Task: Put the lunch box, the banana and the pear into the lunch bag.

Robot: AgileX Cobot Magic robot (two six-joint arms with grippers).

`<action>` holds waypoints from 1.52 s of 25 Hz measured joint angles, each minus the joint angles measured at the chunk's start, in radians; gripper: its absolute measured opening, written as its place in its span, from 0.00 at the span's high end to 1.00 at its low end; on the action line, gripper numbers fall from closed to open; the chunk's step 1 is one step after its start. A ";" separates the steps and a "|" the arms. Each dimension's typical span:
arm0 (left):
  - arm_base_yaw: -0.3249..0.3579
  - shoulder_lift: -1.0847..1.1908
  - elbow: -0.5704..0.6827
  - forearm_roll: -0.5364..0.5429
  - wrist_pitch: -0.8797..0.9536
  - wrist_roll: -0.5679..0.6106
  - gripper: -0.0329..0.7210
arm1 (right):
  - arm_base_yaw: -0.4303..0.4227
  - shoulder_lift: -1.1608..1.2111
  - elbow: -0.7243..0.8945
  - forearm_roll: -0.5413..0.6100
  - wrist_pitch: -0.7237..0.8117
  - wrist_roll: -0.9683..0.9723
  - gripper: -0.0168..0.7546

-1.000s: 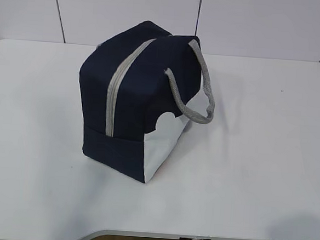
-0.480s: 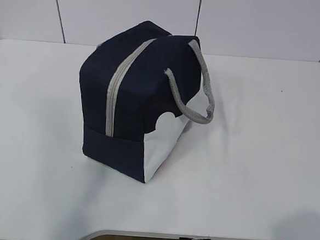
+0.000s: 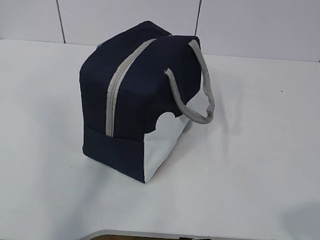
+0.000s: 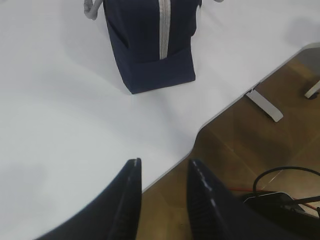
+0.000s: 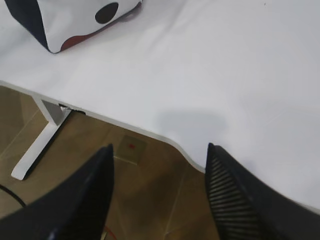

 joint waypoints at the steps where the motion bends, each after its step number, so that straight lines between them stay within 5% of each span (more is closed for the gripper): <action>1: 0.000 0.000 0.000 0.002 0.000 0.000 0.64 | 0.000 0.000 0.000 -0.002 -0.012 0.005 0.37; 23: 0.000 -0.348 0.267 0.007 -0.059 0.000 0.64 | 0.000 0.000 0.061 -0.009 -0.046 0.014 0.37; 38: 0.000 -0.363 0.409 0.043 -0.080 -0.089 0.64 | 0.000 0.000 0.061 -0.009 -0.046 0.014 0.37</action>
